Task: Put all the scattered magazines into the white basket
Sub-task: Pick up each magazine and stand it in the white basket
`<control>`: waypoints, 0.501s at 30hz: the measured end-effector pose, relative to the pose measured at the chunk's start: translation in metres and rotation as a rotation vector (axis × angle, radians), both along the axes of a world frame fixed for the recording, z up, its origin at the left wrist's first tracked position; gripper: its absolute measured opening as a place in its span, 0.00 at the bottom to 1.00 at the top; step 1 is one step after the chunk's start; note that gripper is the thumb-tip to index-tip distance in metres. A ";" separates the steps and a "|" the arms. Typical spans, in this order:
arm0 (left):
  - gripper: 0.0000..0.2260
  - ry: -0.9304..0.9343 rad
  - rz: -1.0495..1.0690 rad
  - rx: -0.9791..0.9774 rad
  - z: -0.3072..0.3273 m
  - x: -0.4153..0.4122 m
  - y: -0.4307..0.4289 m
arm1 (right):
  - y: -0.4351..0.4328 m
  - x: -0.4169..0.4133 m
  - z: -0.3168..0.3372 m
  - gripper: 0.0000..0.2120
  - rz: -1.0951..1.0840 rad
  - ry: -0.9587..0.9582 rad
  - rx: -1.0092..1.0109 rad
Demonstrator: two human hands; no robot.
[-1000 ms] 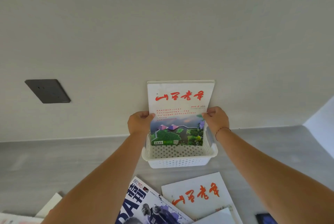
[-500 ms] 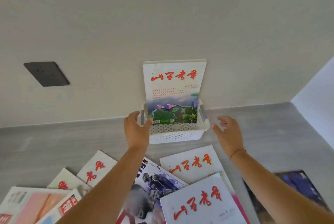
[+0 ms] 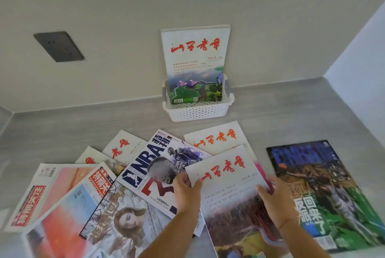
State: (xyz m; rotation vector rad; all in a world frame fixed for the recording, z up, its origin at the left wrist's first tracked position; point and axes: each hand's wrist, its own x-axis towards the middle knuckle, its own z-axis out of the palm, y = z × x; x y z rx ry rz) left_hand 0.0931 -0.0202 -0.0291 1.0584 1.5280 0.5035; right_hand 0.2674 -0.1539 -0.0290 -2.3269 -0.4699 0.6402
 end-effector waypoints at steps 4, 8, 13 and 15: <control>0.14 -0.155 0.068 -0.268 0.006 0.007 0.002 | -0.006 -0.007 0.004 0.19 -0.016 0.056 0.047; 0.13 -0.242 -0.137 -0.411 0.010 0.014 -0.018 | -0.005 -0.008 0.002 0.22 0.001 0.077 0.048; 0.08 -0.303 -0.219 -0.335 0.020 0.016 -0.023 | -0.003 0.006 0.007 0.19 -0.021 0.272 0.262; 0.08 -0.346 -0.275 -0.322 0.033 0.016 -0.014 | 0.000 0.018 0.013 0.22 -0.020 0.355 0.336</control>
